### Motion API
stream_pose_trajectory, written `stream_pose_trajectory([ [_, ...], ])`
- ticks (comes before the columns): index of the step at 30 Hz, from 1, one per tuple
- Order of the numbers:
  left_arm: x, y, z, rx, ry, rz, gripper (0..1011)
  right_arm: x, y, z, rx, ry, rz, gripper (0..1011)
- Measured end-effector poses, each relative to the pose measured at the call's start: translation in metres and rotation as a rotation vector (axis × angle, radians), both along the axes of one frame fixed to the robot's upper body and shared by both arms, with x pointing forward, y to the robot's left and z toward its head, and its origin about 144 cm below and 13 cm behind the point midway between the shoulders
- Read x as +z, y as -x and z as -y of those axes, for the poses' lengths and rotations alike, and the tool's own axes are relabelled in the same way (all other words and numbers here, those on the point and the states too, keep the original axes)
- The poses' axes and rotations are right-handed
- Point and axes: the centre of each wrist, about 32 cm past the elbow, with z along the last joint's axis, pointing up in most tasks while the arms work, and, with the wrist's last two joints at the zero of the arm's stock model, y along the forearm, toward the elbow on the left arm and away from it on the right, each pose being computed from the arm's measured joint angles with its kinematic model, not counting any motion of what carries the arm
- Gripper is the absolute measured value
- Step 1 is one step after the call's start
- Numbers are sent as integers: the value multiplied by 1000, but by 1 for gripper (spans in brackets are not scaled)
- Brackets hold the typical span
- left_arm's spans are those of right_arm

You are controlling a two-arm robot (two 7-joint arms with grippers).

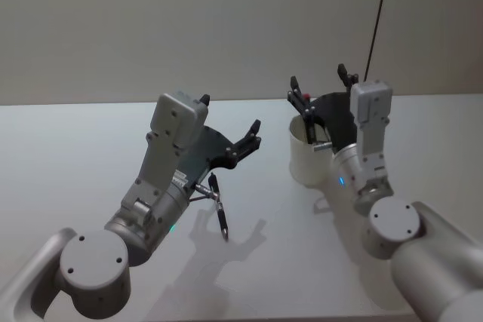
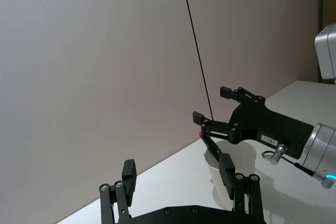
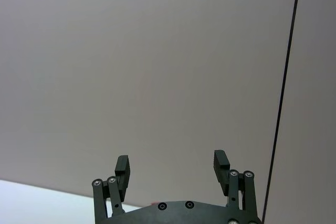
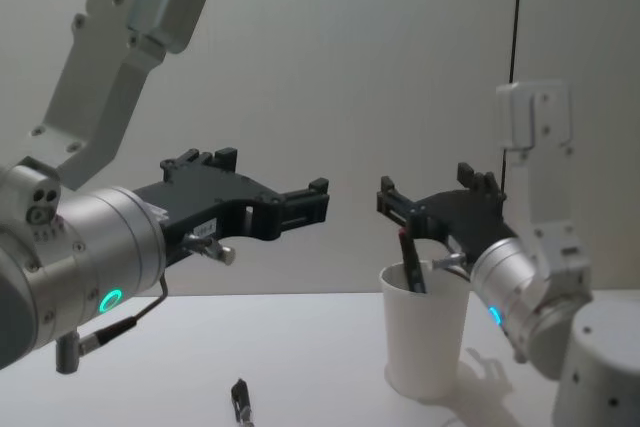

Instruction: Place the pen into the pen holder.

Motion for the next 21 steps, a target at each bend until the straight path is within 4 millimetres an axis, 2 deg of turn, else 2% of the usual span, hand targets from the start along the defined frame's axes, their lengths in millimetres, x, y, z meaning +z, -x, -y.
stream_pose_trajectory([
  [11, 0, 0, 0, 0, 0, 0, 1004, 30, 18, 23, -1, 14, -107, 1002],
  [21, 0, 0, 0, 0, 0, 0, 1004, 48, 35, 47, -23, 36, -187, 1002],
])
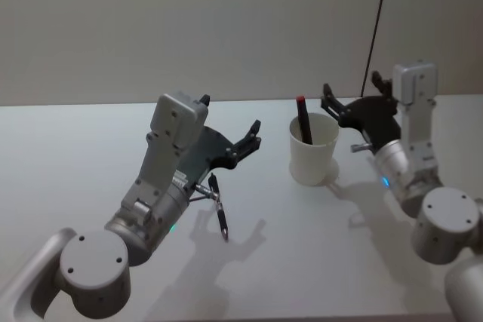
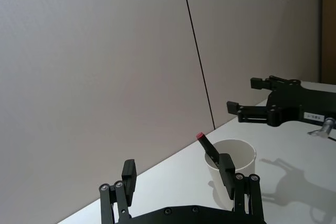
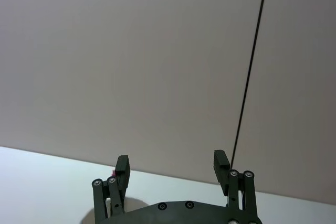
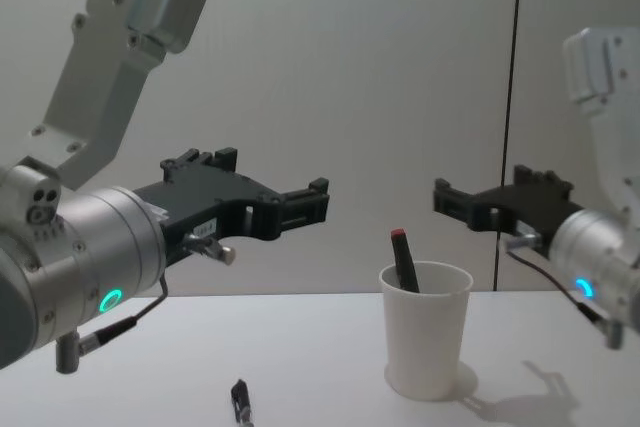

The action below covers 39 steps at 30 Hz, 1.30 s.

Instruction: Place the pen into the pen holder.

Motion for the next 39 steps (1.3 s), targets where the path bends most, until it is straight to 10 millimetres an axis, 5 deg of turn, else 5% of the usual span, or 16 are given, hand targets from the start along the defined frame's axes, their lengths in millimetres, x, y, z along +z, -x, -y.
stream_pose_trajectory([
  [39, 0, 0, 0, 0, 0, 0, 1004, 10, 65, 83, -101, 77, -235, 1002],
])
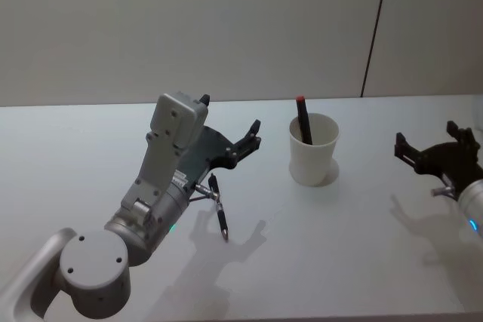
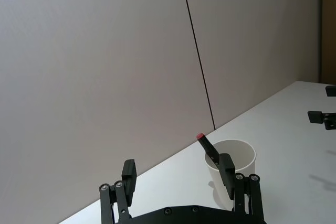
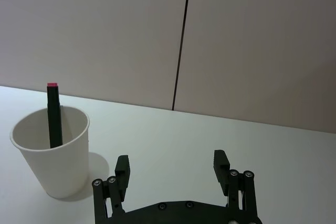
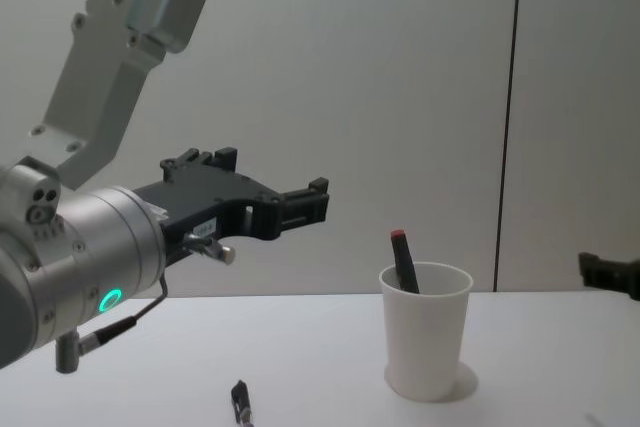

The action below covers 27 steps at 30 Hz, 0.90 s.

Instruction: Place the pen into the pen holder.

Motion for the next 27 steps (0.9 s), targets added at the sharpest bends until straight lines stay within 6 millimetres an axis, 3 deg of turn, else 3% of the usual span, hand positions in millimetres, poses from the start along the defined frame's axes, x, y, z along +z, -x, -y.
stream_pose_trajectory([
  [27, 0, 0, 0, 0, 0, 0, 1004, 6, 19, 18, 3, 7, -20, 1001],
])
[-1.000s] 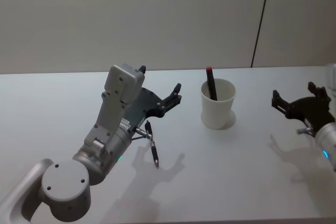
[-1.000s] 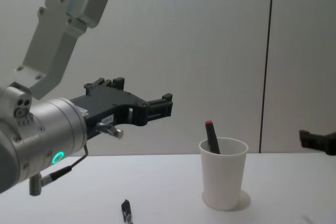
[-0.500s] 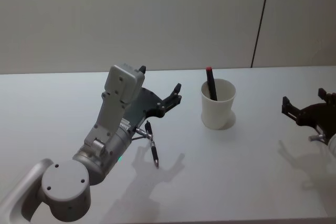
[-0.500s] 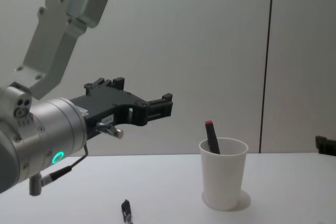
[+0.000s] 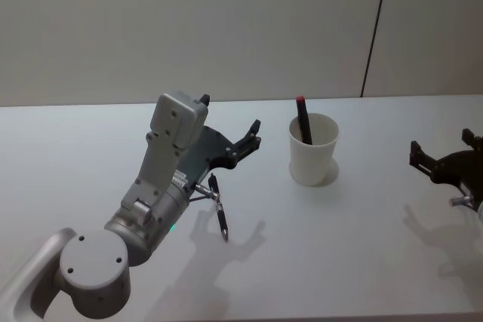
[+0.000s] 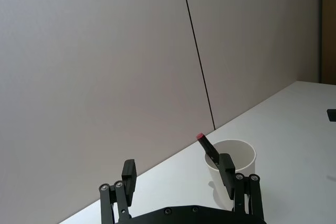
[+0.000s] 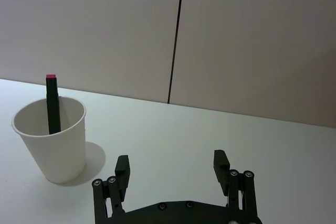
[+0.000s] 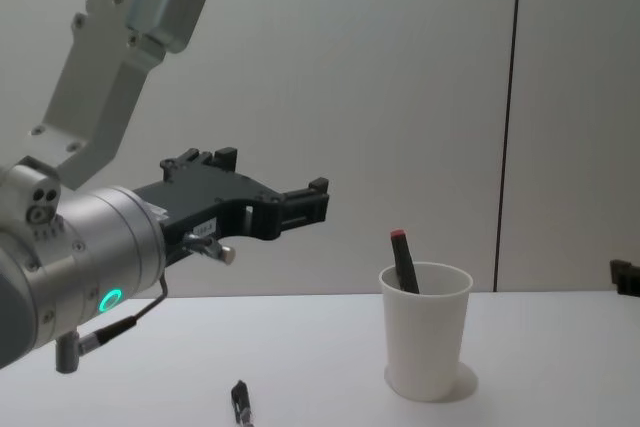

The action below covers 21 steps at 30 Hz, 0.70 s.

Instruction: Place the pen into the pen holder.

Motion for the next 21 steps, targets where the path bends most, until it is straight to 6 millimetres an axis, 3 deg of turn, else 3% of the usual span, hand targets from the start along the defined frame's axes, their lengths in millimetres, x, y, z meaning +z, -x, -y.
stream_pose_trajectory([
  [21, 0, 0, 0, 0, 0, 0, 1004, 1, 2, 2, 1, 0, -1, 1002],
])
